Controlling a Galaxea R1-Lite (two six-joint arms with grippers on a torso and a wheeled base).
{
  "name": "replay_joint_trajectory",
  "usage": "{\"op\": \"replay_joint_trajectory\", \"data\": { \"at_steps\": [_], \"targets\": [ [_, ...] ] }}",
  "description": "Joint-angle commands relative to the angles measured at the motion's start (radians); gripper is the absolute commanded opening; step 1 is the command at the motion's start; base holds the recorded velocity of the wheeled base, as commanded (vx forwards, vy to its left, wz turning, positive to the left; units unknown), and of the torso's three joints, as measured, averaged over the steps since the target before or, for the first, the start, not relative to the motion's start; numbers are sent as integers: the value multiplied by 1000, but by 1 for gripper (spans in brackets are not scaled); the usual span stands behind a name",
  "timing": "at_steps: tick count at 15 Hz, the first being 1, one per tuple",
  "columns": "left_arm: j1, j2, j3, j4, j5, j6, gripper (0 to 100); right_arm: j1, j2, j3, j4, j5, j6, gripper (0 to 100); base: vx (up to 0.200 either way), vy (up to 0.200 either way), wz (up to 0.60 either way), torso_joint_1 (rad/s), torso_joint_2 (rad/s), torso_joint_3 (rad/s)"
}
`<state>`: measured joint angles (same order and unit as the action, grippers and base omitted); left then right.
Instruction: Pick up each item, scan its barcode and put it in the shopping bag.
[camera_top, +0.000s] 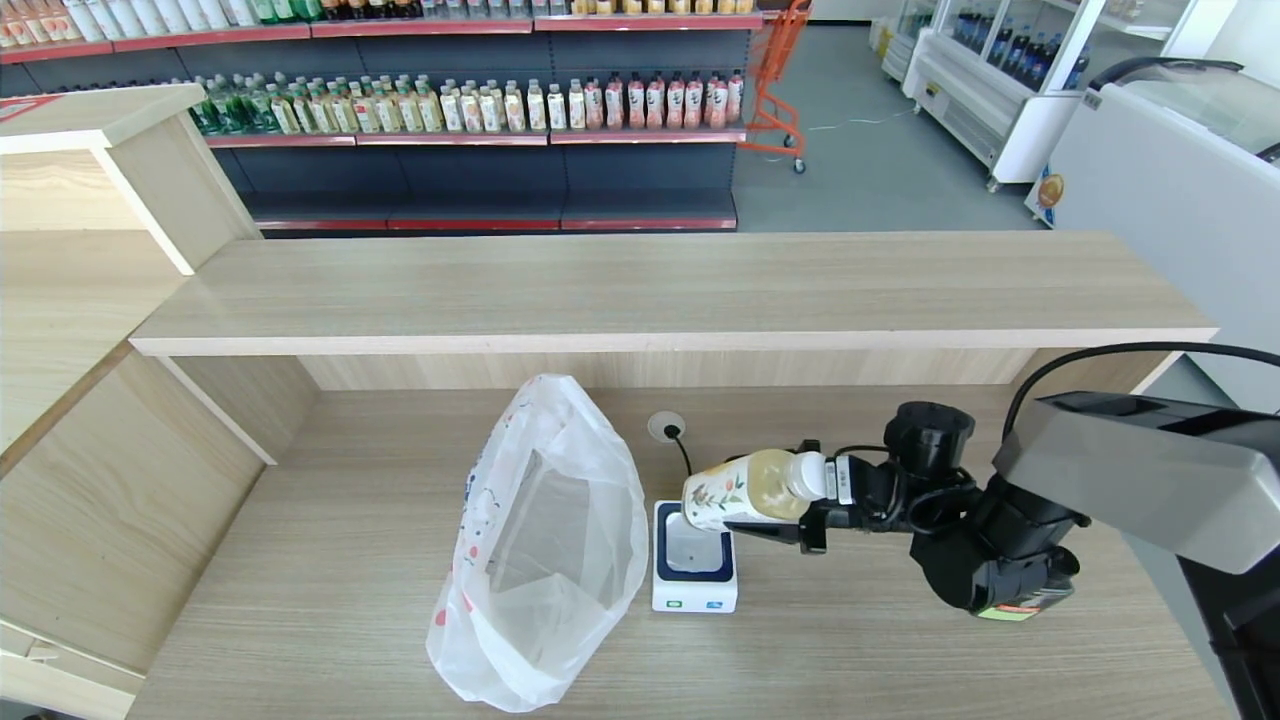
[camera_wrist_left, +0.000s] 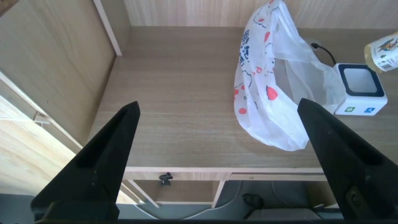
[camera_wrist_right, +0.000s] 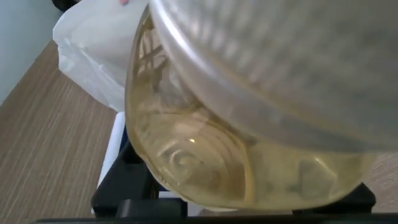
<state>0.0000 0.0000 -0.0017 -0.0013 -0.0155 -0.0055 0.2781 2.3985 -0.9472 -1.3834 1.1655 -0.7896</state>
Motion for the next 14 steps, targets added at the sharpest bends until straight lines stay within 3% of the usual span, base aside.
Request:
{"op": "replay_joint_trajectory", "data": {
  "at_steps": [1,14],
  "targets": [
    [0,0,0,0,0,-1,100,3,47,-50,1,0,-10,0,0,0,0,0,0,0],
    [0,0,0,0,0,-1,100,36,163,-196,0,19,-169,0,0,0,0,0,0,0]
  ]
}}
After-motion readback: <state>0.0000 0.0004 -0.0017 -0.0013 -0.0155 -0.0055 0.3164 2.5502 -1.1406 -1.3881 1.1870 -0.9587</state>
